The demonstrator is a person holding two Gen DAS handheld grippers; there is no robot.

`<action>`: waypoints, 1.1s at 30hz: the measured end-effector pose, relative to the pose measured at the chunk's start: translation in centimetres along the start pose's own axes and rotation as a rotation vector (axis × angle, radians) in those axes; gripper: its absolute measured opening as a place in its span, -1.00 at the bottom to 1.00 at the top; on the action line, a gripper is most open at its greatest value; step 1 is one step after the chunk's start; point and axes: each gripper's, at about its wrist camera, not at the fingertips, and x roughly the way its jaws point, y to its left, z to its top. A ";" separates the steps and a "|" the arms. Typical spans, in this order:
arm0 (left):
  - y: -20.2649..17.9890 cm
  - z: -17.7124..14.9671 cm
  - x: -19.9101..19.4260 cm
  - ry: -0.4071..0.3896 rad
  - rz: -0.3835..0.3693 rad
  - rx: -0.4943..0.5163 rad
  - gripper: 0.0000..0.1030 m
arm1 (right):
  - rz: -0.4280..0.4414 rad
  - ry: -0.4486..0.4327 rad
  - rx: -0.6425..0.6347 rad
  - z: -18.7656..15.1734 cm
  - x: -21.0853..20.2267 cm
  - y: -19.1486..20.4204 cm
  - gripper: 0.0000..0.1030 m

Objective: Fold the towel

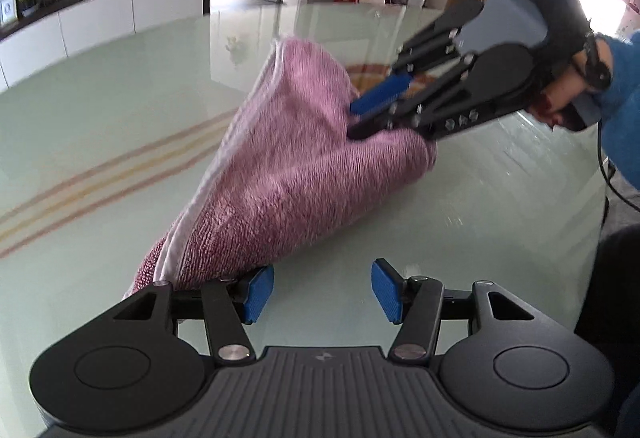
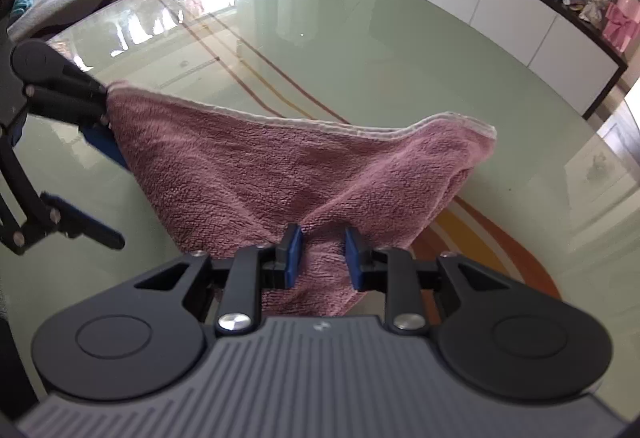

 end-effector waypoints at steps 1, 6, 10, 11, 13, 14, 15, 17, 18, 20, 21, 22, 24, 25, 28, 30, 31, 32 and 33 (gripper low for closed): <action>-0.1 0.3 -0.2 -0.011 0.002 0.003 0.12 | 0.016 0.001 0.010 0.1 0.1 -0.4 -0.53; -0.3 2.0 -0.3 -0.065 0.022 0.016 0.12 | 0.071 -0.007 0.059 0.2 0.1 -1.7 -0.52; -0.6 3.3 -0.1 -0.107 0.015 0.022 0.12 | 0.081 -0.015 0.073 0.1 0.2 -1.8 -0.51; -0.9 3.7 0.5 -0.116 0.012 0.023 0.12 | 0.097 -0.015 0.091 0.0 0.1 -2.0 -0.51; -1.0 4.3 1.2 -0.132 -0.001 0.025 0.12 | 0.121 -0.014 0.107 -0.2 -0.1 -1.9 -0.48; -1.0 4.5 1.2 -0.137 -0.008 0.027 0.12 | 0.139 -0.013 0.113 -0.4 -0.2 -1.8 -0.47; -1.2 4.7 1.2 -0.141 -0.024 0.033 0.13 | 0.158 -0.010 0.114 -0.6 -0.4 -1.5 -0.46; -1.5 4.9 1.3 -0.147 -0.058 0.045 0.13 | 0.190 -0.004 0.105 -1.0 -0.8 -0.7 -0.45; -1.7 5.0 1.5 -0.147 -0.075 0.053 0.14 | 0.206 0.000 0.101 -1.2 -1.0 -0.3 -0.45; -2.1 5.0 1.5 -0.152 -0.103 0.068 0.14 | 0.237 0.004 0.102 -1.5 -1.2 0.2 -0.44; -2.4 5.1 1.5 -0.155 -0.119 0.076 0.16 | 0.251 0.005 0.106 -1.7 -1.3 0.4 -0.44; -2.7 5.1 1.6 -0.159 -0.134 0.084 0.16 | 0.260 0.003 0.111 -1.8 -1.2 0.5 -0.43; -3.4 5.6 1.9 -0.164 -0.156 0.103 0.19 | 0.275 -0.006 0.130 -2.1 -1.2 0.4 -0.43; -3.7 5.9 2.2 -0.165 -0.163 0.115 0.21 | 0.276 -0.009 0.141 -2.1 -1.2 0.3 -0.43; -4.3 6.7 3.1 -0.164 -0.184 0.137 0.23 | 0.281 -0.022 0.174 -2.4 -1.3 -0.2 -0.43; -4.6 7.4 3.9 -0.160 -0.200 0.145 0.23 | 0.290 -0.034 0.202 -2.6 -1.3 -0.5 -0.43; -4.7 7.7 4.3 -0.159 -0.205 0.148 0.23 | 0.294 -0.039 0.216 -2.7 -1.3 -0.6 -0.43; -4.9 8.0 4.8 -0.158 -0.207 0.153 0.23 | 0.298 -0.045 0.232 -2.8 -1.1 -0.8 -0.43; -5.0 8.1 5.3 -0.155 -0.204 0.160 0.23 | 0.299 -0.051 0.245 -2.8 -0.8 -1.0 -0.44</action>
